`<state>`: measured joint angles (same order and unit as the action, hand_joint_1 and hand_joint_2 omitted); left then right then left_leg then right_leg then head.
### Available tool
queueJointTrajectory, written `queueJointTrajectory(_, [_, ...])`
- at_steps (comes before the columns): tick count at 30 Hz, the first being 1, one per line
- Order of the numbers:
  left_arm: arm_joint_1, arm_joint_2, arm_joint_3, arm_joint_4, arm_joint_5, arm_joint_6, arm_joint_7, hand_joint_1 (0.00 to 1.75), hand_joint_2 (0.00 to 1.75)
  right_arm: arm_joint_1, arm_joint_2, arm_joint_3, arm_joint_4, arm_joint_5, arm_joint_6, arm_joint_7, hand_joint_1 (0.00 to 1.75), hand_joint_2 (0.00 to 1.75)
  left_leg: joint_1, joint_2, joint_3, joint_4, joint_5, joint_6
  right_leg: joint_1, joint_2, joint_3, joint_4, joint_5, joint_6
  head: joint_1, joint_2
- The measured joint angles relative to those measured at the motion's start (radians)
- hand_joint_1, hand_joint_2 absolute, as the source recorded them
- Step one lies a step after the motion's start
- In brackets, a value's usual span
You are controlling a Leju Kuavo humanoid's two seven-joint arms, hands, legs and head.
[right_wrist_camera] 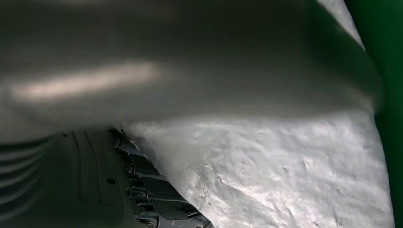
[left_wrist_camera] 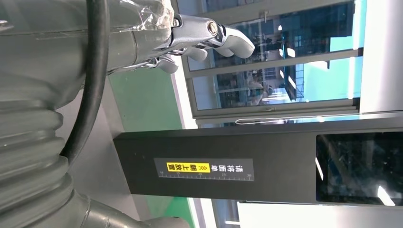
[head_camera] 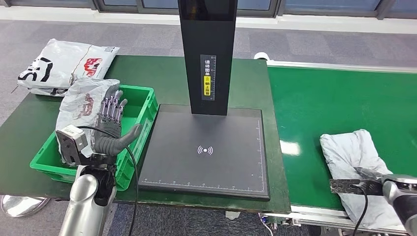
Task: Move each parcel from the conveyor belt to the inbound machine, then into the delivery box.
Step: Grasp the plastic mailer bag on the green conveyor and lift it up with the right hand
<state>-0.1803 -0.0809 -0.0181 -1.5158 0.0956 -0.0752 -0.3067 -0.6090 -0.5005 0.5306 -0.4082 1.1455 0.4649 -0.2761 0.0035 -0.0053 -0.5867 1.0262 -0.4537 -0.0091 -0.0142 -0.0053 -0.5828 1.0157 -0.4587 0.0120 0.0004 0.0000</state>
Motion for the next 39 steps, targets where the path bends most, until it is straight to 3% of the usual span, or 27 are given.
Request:
queueJointTrajectory(3, [0.005, 0.000, 0.009, -0.004, 0.004, 0.002, -0.001, 0.00, 1.75, 0.023, -0.002, 0.006, -0.007, -0.021, -0.008, 0.012, 0.00, 1.75, 0.001, 0.000, 0.003, 0.000, -0.001, 0.001, 0.001, 0.000, 0.004, -0.001, -0.001, 0.001, 0.000, 0.000])
queueJointTrajectory(9, [0.045, -0.011, 0.039, -0.050, 0.010, 0.006, -0.004, 0.00, 1.75, 0.069, -0.002, 0.014, -0.017, -0.061, -0.032, 0.042, 0.01, 1.75, 0.006, -0.002, 0.022, 0.001, -0.011, 0.002, 0.006, -0.002, 0.025, -0.007, -0.010, 0.001, 0.000, 0.000])
queueJointTrajectory(13, [0.067, -0.018, 0.057, -0.085, 0.012, 0.012, -0.010, 0.00, 1.75, 0.083, -0.002, 0.026, -0.017, -0.070, -0.029, 0.043, 1.75, 1.75, 0.009, -0.003, 0.039, 0.002, -0.021, 0.002, 0.008, -0.004, 0.041, -0.010, -0.022, -0.002, 0.000, 0.000])
queueJointTrajectory(22, [0.075, -0.037, 0.084, -0.155, 0.018, 0.018, -0.018, 0.00, 1.75, 0.070, 0.030, 0.032, -0.017, -0.077, -0.045, 0.113, 1.75, 1.75, 0.010, -0.004, 0.040, 0.008, -0.027, 0.005, 0.009, -0.005, 0.046, -0.010, -0.022, 0.002, 0.000, 0.000])
queueJointTrajectory(32, [0.080, -0.040, 0.089, -0.173, 0.017, 0.023, -0.019, 0.00, 1.75, 0.059, 0.036, 0.049, -0.017, -0.070, -0.054, 0.089, 1.75, 1.75, 0.011, -0.003, 0.038, 0.009, -0.028, 0.006, 0.010, -0.004, 0.046, -0.013, -0.021, 0.003, 0.000, 0.000])
queueJointTrajectory(39, [0.098, -0.044, 0.098, -0.197, 0.017, 0.027, -0.021, 0.00, 1.75, 0.071, 0.073, 0.045, -0.016, -0.150, -0.150, 0.090, 1.75, 1.75, 0.012, 0.004, 0.029, 0.009, -0.030, 0.005, 0.010, 0.003, 0.044, -0.013, -0.022, 0.001, 0.000, 0.000])
